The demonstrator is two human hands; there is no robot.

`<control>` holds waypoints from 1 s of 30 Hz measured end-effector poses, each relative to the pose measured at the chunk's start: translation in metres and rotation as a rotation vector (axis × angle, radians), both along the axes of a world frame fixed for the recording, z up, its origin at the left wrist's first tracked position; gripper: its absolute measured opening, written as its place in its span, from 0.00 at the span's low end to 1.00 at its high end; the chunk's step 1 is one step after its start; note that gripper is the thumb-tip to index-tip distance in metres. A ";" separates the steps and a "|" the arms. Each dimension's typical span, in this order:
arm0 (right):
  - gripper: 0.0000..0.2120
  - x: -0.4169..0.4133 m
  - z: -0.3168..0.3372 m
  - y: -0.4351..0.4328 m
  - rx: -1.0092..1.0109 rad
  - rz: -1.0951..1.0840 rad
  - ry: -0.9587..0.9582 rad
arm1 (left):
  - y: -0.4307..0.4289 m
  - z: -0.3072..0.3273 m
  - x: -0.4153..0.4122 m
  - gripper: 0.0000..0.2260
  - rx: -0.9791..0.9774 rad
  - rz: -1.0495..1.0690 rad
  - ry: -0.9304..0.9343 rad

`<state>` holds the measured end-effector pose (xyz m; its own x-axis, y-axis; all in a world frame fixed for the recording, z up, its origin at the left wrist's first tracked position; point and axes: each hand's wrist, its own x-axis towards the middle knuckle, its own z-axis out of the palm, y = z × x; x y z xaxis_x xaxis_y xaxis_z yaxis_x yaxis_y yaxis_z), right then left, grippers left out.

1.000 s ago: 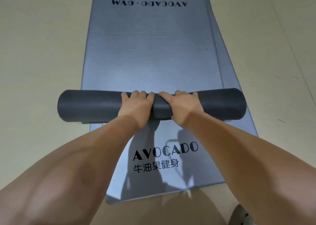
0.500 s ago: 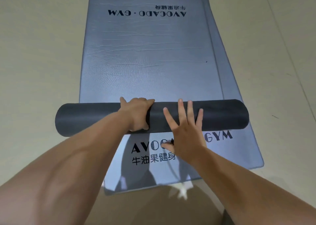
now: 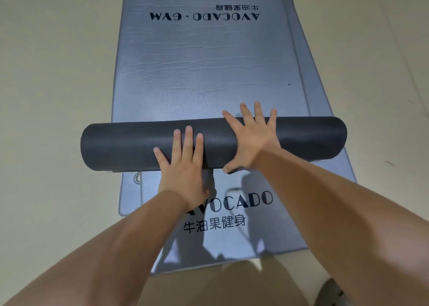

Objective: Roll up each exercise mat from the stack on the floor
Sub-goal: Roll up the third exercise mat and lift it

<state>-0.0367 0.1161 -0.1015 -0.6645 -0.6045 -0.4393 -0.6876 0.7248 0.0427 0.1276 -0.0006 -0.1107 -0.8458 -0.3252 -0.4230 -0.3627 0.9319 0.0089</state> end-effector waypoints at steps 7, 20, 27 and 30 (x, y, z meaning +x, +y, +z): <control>0.63 0.036 -0.021 0.026 -0.205 0.058 0.184 | -0.039 0.003 -0.057 0.68 0.055 -0.007 -0.059; 0.61 -0.049 -0.011 -0.039 -0.016 -0.032 0.082 | -0.066 -0.004 -0.107 0.53 -0.133 -0.066 0.042; 0.59 -0.053 -0.003 -0.041 -0.015 -0.046 0.012 | -0.070 -0.002 -0.119 0.47 -0.109 -0.058 0.027; 0.54 -0.044 -0.004 -0.032 -0.031 -0.047 0.034 | -0.062 0.000 -0.110 0.44 -0.111 -0.055 0.063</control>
